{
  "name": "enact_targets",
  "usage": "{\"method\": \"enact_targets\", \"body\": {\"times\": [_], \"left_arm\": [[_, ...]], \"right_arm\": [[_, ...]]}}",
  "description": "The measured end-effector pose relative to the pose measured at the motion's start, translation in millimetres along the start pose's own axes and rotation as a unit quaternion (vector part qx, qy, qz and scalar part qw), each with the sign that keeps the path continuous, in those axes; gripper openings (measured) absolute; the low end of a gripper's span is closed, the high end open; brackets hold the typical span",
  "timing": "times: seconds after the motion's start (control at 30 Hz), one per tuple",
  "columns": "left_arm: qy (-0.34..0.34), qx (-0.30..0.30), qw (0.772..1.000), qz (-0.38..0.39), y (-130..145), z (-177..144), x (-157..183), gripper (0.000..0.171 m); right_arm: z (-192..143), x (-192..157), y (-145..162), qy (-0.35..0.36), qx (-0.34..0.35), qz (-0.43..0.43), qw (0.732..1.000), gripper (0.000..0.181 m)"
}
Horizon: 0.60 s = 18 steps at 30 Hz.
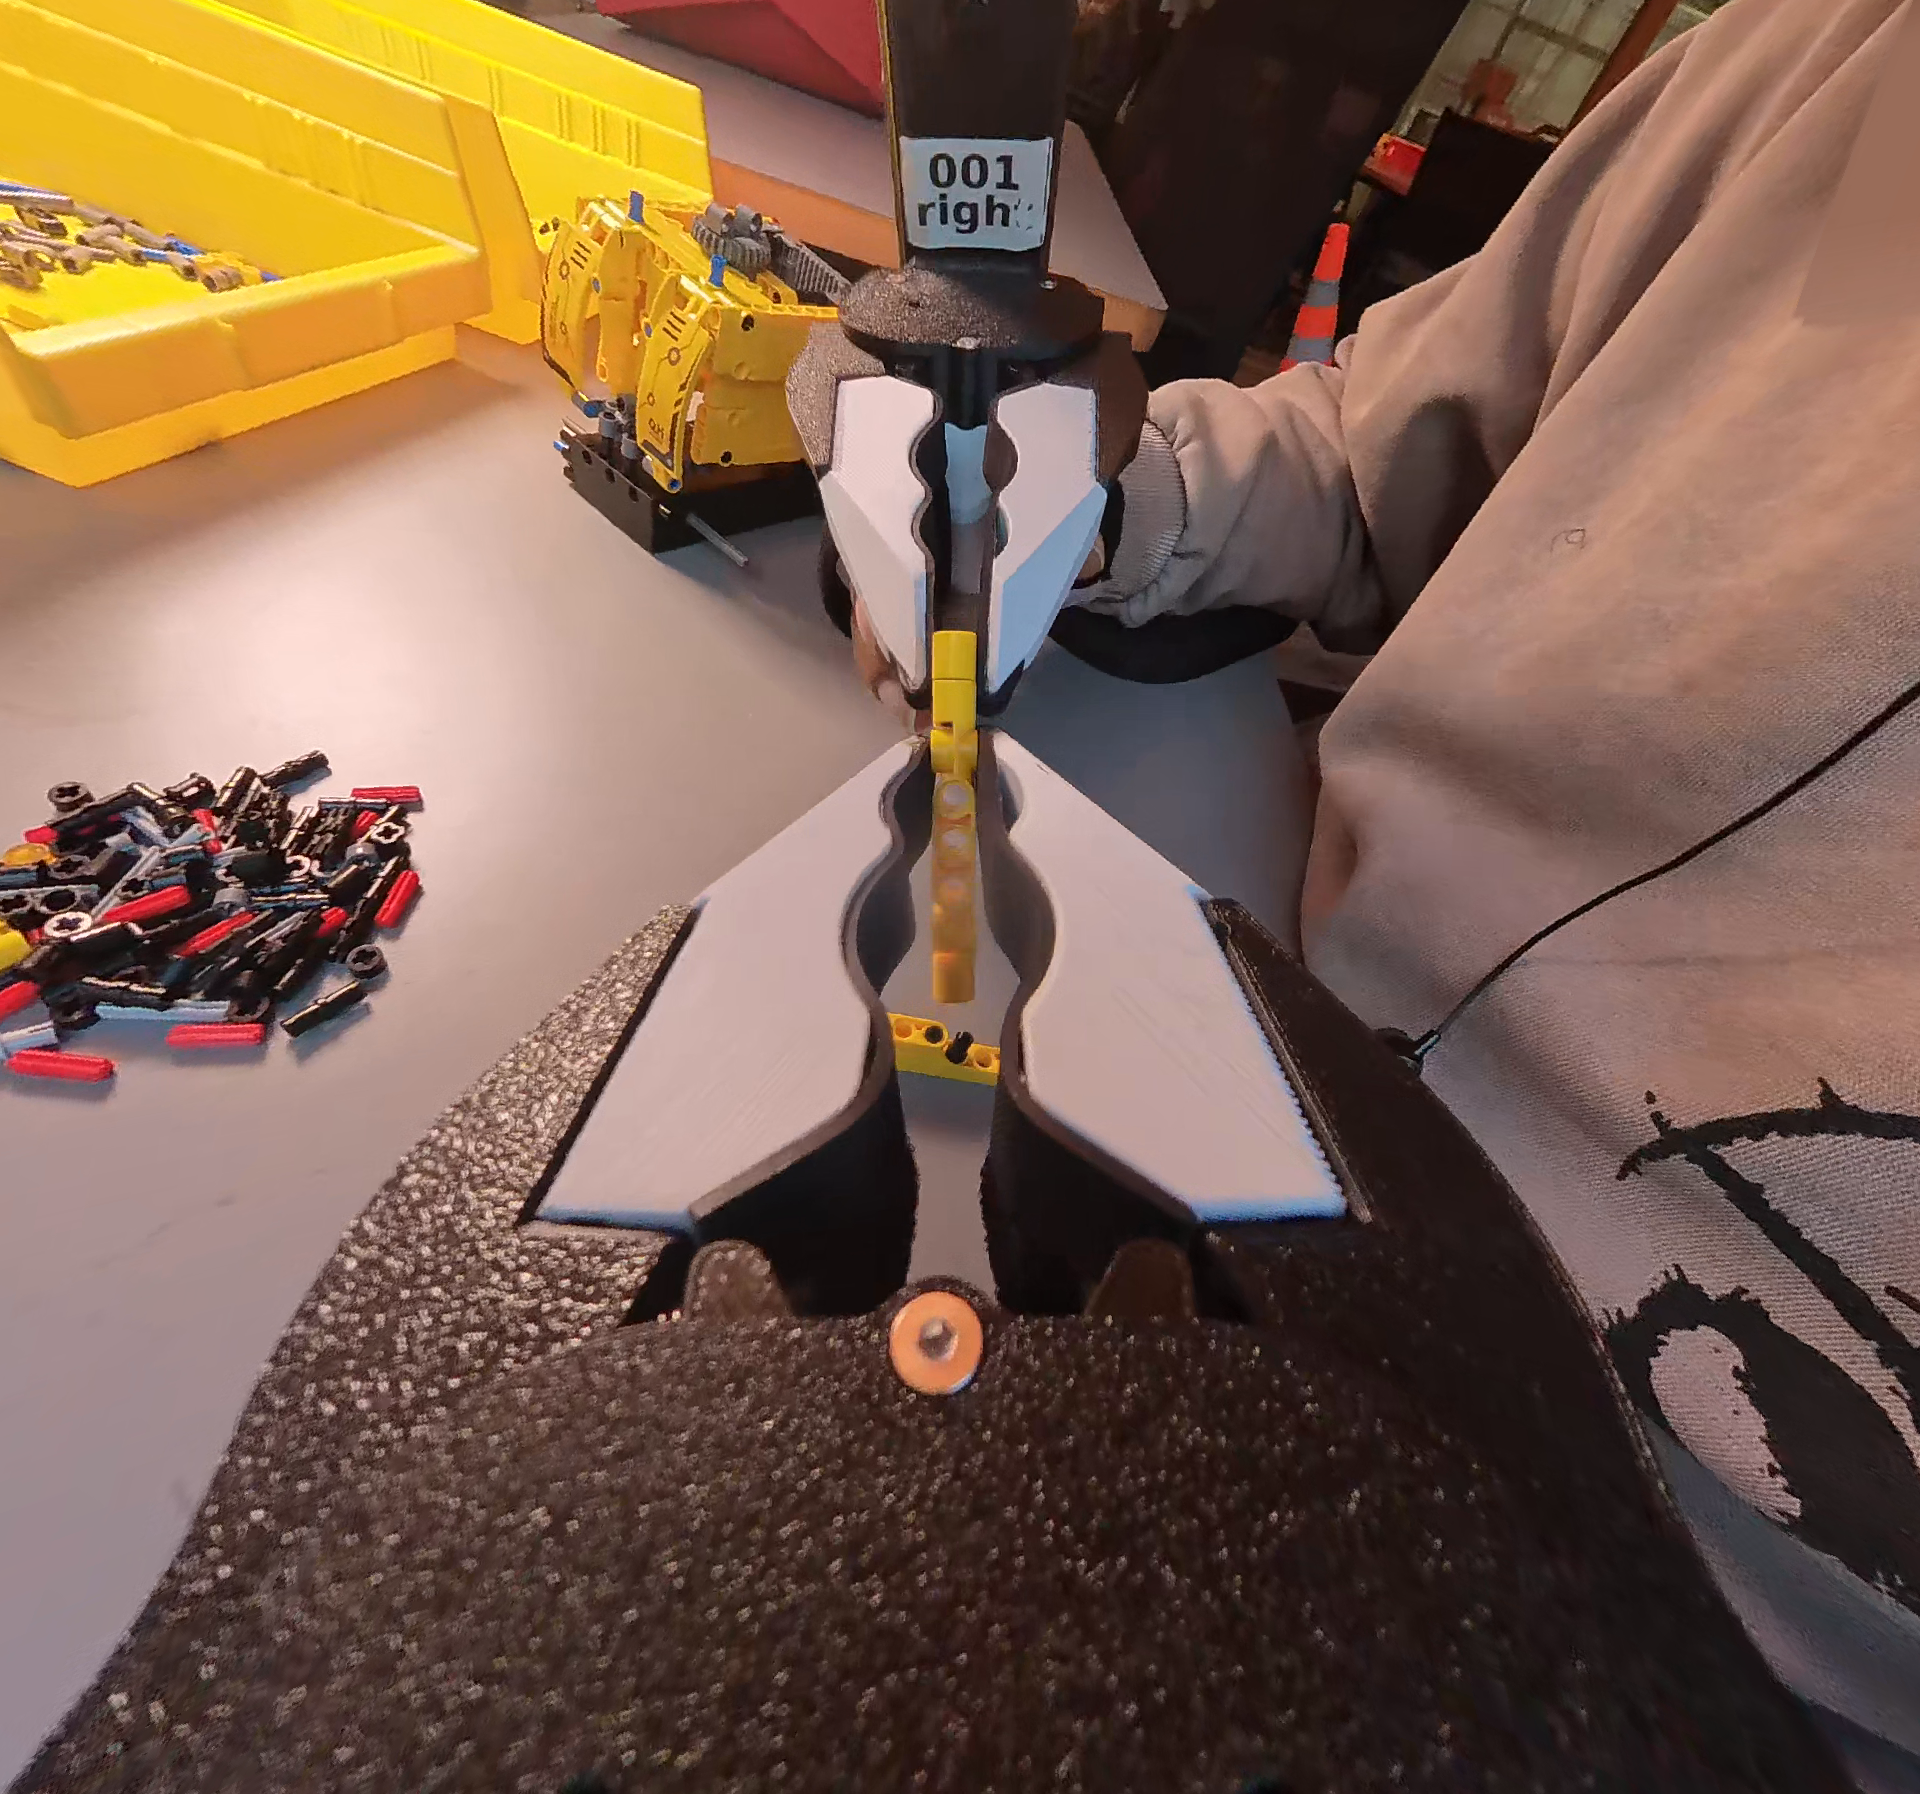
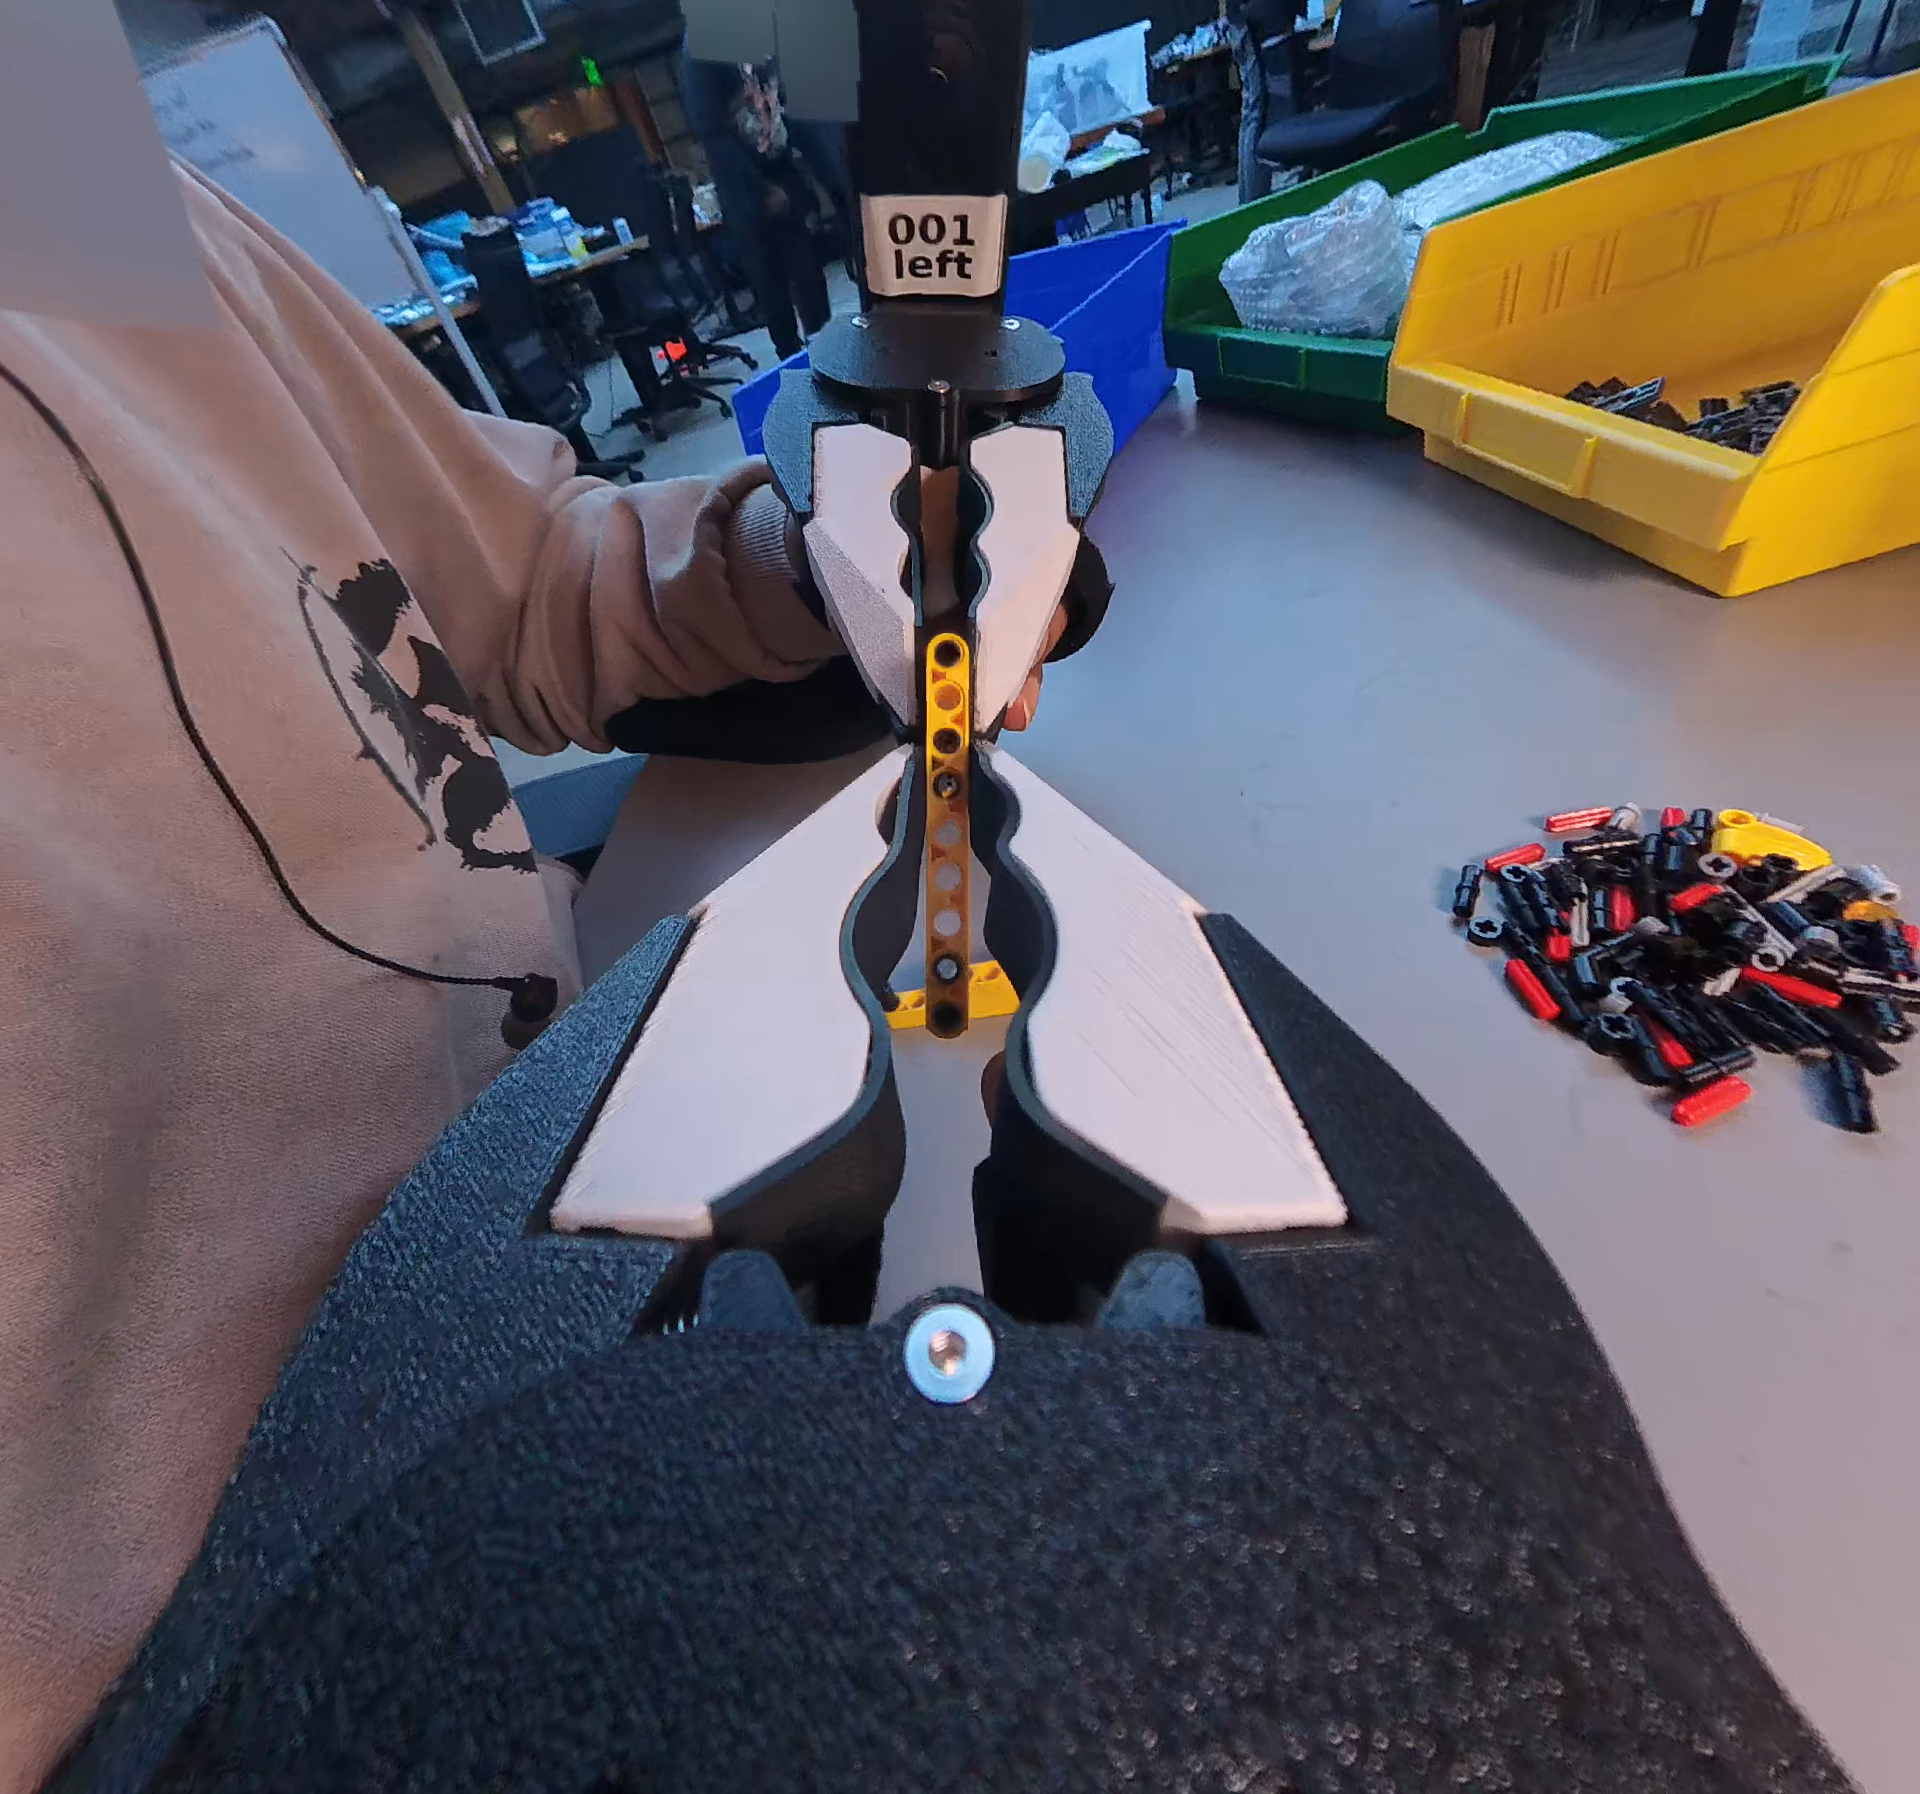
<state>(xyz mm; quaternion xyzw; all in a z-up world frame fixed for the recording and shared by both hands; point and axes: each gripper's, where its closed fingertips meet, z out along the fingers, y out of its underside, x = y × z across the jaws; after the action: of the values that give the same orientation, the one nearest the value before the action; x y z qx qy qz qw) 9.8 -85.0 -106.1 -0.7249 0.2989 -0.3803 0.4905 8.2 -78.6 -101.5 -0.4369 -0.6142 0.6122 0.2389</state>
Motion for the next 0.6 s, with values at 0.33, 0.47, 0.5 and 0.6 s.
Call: {"method": "enact_targets", "body": {"times": [0.33, 0.47, 0.5, 0.6], "left_arm": [[0.026, 0.029, 0.999, -0.011, -8.6, 6.4, 10.9, 0.007], [0.017, 0.022, 1.0, 0.004, -8.2, 9.2, 12.2, 0.007], [0.012, 0.023, 1.0, 0.005, -7.1, 8.9, 10.5, 0.007], [-0.016, 0.019, 1.0, 0.011, -3.9, 4.3, 0.1, 0.007]], "right_arm": [[-11.1, -7.9, -31.4, -0.01, 0.065, -0.012, 0.998, 0.004], [-12.3, -9.8, -37.8, -0.019, 0.083, -0.004, 0.996, 0.004], [-11.5, -8.4, -35.7, -0.014, 0.075, -0.014, 0.997, 0.004], [-13.3, -3.3, -29.8, -0.014, 0.066, -0.017, 0.998, 0.0]]}}
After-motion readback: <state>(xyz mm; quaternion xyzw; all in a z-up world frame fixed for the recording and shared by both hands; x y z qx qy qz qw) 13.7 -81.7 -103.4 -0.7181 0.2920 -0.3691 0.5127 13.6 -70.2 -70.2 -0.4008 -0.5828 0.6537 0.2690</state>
